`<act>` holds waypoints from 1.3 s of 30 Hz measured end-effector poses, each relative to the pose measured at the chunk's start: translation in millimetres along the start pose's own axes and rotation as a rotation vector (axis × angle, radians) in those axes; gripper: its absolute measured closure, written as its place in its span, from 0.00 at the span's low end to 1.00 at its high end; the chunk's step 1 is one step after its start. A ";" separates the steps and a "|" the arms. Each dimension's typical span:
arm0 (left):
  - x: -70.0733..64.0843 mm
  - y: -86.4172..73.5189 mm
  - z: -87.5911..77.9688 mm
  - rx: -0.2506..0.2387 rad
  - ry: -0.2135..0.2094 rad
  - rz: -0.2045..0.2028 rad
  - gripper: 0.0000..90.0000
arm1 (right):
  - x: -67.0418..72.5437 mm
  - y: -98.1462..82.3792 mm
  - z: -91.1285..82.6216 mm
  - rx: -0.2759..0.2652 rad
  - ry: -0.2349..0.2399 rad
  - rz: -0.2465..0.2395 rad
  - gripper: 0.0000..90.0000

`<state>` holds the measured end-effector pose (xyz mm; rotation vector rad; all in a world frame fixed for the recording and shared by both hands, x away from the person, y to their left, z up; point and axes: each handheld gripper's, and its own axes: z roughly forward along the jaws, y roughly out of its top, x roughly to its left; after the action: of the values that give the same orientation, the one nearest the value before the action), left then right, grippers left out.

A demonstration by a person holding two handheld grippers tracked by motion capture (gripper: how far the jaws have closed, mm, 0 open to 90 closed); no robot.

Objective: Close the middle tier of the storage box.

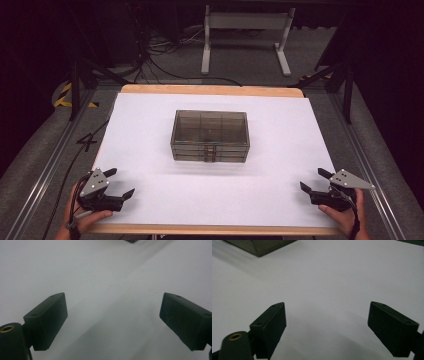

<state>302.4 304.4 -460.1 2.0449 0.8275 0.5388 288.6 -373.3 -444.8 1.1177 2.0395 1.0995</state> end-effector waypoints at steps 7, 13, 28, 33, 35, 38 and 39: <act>0.1 -0.4 0.7 0.001 0.023 -0.018 0.08 | -2.2 -1.1 -2.0 -0.018 -0.014 0.029 0.14; 2.4 -1.4 -0.8 -0.017 0.019 -0.040 0.07 | -2.8 -1.2 -2.0 -0.019 -0.018 0.033 0.13; 2.3 -2.5 -2.4 -0.035 0.025 -0.048 0.07 | -4.4 -1.5 -2.4 -0.023 -0.030 0.052 0.11; 2.2 -2.4 -2.1 -0.033 0.028 -0.048 0.07 | -4.5 -1.8 -3.2 -0.031 -0.035 0.057 0.11; 2.6 -2.5 -2.3 -0.034 0.025 -0.048 0.07 | -4.3 -1.8 -3.2 -0.031 -0.034 0.057 0.11; 2.8 -2.5 -2.4 -0.034 0.024 -0.051 0.07 | -4.4 -1.9 -3.6 -0.032 -0.039 0.059 0.11; 2.7 -2.5 -2.1 -0.034 0.025 -0.052 0.07 | -4.4 -2.0 -3.8 -0.032 -0.041 0.063 0.10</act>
<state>302.1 308.5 -460.8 1.9835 0.8782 0.5467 287.0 -379.2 -444.2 1.1859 1.9608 1.1272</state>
